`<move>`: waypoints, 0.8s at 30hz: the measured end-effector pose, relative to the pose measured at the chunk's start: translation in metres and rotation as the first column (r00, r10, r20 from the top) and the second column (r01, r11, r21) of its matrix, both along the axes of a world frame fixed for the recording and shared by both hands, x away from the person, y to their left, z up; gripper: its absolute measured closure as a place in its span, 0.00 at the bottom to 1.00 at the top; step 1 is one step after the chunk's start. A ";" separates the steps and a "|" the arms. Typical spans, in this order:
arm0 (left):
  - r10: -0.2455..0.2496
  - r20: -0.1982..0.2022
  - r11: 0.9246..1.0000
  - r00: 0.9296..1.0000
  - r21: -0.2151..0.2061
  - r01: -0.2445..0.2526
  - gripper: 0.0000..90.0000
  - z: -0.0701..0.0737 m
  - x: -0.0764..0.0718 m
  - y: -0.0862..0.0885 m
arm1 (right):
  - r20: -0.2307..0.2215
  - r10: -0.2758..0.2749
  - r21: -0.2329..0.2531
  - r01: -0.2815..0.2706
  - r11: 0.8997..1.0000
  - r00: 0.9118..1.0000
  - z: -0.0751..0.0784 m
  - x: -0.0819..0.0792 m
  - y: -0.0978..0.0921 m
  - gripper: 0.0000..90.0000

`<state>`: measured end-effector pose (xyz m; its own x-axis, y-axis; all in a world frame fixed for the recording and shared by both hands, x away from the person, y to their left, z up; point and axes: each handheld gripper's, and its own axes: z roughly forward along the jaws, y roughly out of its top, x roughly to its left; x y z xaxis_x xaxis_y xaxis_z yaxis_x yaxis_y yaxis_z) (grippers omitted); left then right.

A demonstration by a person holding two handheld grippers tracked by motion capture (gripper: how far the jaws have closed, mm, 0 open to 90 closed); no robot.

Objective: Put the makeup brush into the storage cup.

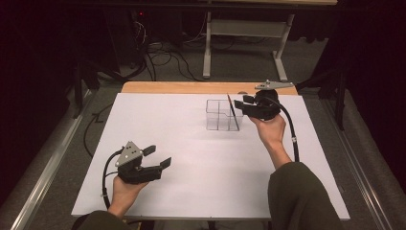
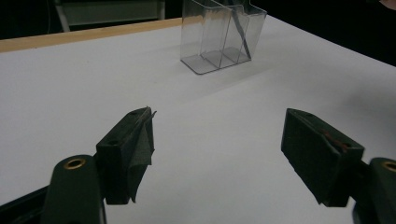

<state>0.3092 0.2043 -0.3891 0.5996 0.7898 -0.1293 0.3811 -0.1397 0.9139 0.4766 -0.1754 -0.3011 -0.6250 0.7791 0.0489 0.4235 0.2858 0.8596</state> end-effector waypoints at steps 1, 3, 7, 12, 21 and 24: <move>0.002 0.000 1.000 1.000 -0.002 -0.002 0.28 0.000 0.000 0.000 | -0.001 -0.002 -0.005 0.002 1.000 1.000 0.000 -0.001 0.000 0.61; 0.001 0.000 1.000 1.000 -0.001 -0.001 0.28 0.000 0.000 0.000 | 0.003 -0.004 -0.001 0.004 1.000 1.000 0.000 -0.001 -0.001 0.60; 0.001 0.002 1.000 1.000 0.002 -0.001 0.28 0.000 0.000 0.000 | 0.004 -0.006 0.001 0.006 1.000 1.000 0.002 -0.004 -0.005 0.59; 0.001 0.001 1.000 1.000 0.000 -0.001 0.28 0.000 0.000 0.000 | -0.002 0.002 -0.002 -0.002 1.000 1.000 0.001 -0.008 -0.007 0.58; -0.002 0.001 1.000 1.000 0.003 0.002 0.28 0.000 0.000 -0.001 | -0.002 -0.001 0.003 0.001 1.000 1.000 0.003 -0.015 -0.014 0.56; -0.001 0.002 1.000 1.000 0.002 0.001 0.28 0.000 -0.001 -0.001 | 0.001 0.001 0.001 -0.001 1.000 1.000 0.004 -0.016 -0.016 0.56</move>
